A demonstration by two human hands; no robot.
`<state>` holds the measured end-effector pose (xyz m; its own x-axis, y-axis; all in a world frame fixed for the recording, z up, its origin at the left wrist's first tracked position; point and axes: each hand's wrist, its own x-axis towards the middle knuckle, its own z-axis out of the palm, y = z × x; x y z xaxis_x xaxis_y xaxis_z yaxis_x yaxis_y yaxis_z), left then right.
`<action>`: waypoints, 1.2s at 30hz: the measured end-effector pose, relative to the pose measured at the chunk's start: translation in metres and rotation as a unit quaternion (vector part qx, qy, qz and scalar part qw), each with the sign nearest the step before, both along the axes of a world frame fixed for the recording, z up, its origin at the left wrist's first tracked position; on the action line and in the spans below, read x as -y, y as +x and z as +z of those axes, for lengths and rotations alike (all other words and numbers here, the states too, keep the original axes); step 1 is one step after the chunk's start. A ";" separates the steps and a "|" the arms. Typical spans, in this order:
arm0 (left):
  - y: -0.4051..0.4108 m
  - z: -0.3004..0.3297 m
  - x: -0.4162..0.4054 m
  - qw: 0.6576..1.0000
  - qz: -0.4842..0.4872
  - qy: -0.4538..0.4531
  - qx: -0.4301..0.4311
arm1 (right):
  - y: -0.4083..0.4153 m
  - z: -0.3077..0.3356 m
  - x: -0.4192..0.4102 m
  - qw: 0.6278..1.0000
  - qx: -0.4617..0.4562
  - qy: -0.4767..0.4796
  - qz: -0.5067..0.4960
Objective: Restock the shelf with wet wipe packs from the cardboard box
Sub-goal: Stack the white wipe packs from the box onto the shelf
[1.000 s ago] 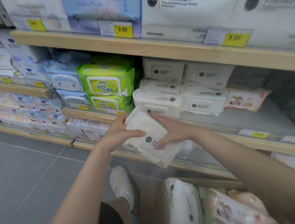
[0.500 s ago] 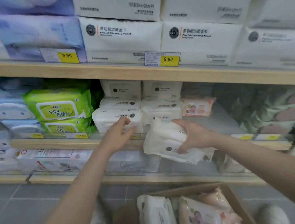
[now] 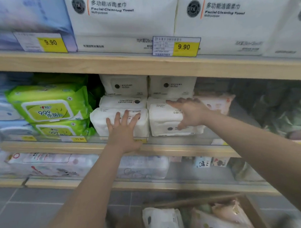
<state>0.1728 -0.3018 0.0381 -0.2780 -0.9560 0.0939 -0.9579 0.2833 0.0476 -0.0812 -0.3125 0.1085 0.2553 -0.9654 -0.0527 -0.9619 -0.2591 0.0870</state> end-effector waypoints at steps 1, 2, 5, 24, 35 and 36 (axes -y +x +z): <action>0.001 -0.001 0.001 1.000 0.000 -0.005 -0.005 | 0.002 -0.008 0.004 1.000 0.005 0.002 0.007; 0.001 -0.002 0.001 1.000 -0.001 -0.008 -0.005 | 0.004 -0.017 0.006 1.000 0.013 0.002 0.016; 0.002 -0.005 0.004 1.000 -0.003 -0.013 -0.012 | 0.005 -0.042 0.002 0.997 0.044 -0.022 0.059; -0.033 0.045 -0.040 0.998 -0.001 0.065 -0.006 | 0.028 -0.014 -0.041 0.997 0.044 0.047 0.050; -0.032 -0.101 -0.225 0.928 0.082 0.235 -0.277 | 0.007 -0.159 -0.266 0.949 0.281 0.132 -0.059; -0.031 -0.113 -0.237 0.921 0.105 0.247 -0.283 | 0.011 -0.175 -0.282 0.937 0.295 0.164 -0.088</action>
